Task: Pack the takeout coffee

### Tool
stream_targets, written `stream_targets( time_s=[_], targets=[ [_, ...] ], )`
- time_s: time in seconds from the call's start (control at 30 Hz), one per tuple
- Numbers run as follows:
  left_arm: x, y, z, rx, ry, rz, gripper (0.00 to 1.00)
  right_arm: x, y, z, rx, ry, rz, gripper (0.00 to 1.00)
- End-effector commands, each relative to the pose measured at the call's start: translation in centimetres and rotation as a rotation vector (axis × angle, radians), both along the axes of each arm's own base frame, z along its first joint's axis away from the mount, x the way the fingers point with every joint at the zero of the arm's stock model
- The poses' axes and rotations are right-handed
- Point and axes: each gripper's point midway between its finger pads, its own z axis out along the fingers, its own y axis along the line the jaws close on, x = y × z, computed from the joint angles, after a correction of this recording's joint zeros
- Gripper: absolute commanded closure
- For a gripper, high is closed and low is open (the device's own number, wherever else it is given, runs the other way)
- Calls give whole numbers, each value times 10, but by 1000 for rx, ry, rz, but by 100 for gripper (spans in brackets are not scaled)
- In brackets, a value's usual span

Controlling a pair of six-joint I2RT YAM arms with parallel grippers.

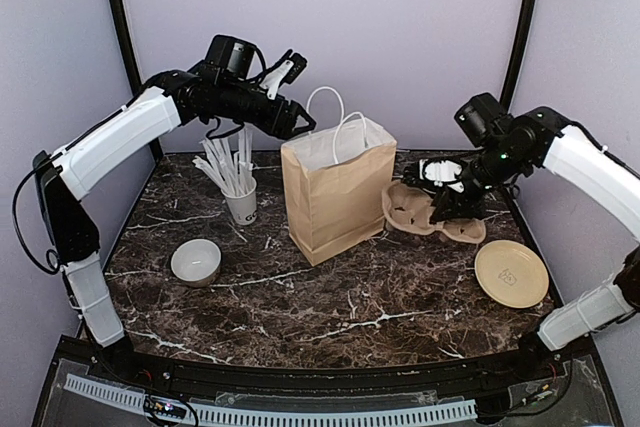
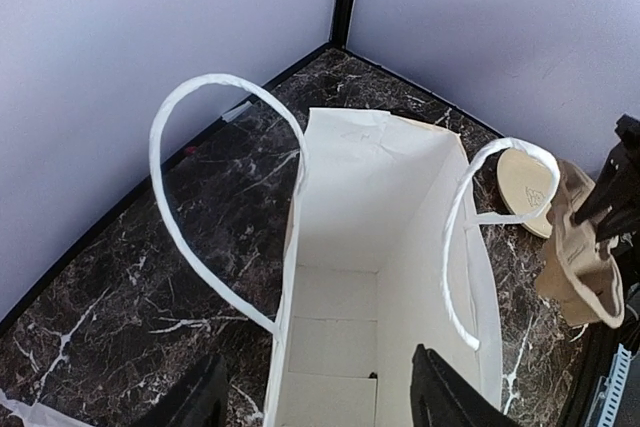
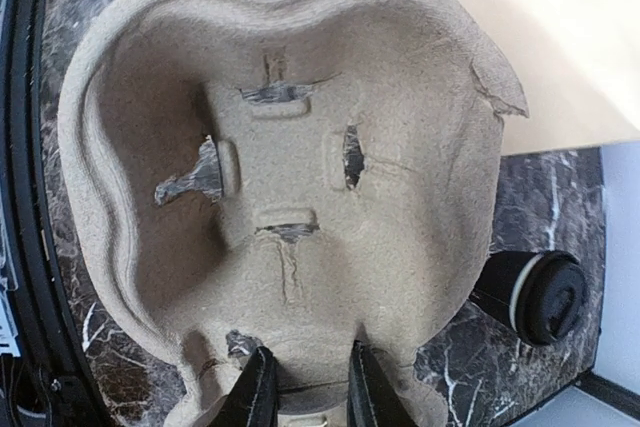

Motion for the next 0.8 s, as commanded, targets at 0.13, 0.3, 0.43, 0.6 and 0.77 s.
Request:
stream_targets(
  time_s=[0.13, 0.3, 0.43, 0.6, 0.77],
  targets=[
    [12, -7, -10, -19, 80, -14, 37, 45, -24, 82, 196, -166, -96, 84],
    [19, -18, -19, -33, 114, -37, 44, 75, -24, 121, 290, -272, -136, 84],
    [22, -26, -24, -44, 130, -59, 59, 91, -19, 150, 357, -346, -160, 84],
    [22, -29, -26, -53, 141, -76, 86, 97, -7, 189, 481, -422, -150, 83],
    [7, -35, -22, -77, 175, -152, 100, 95, 7, 211, 569, -422, -88, 83]
  ],
)
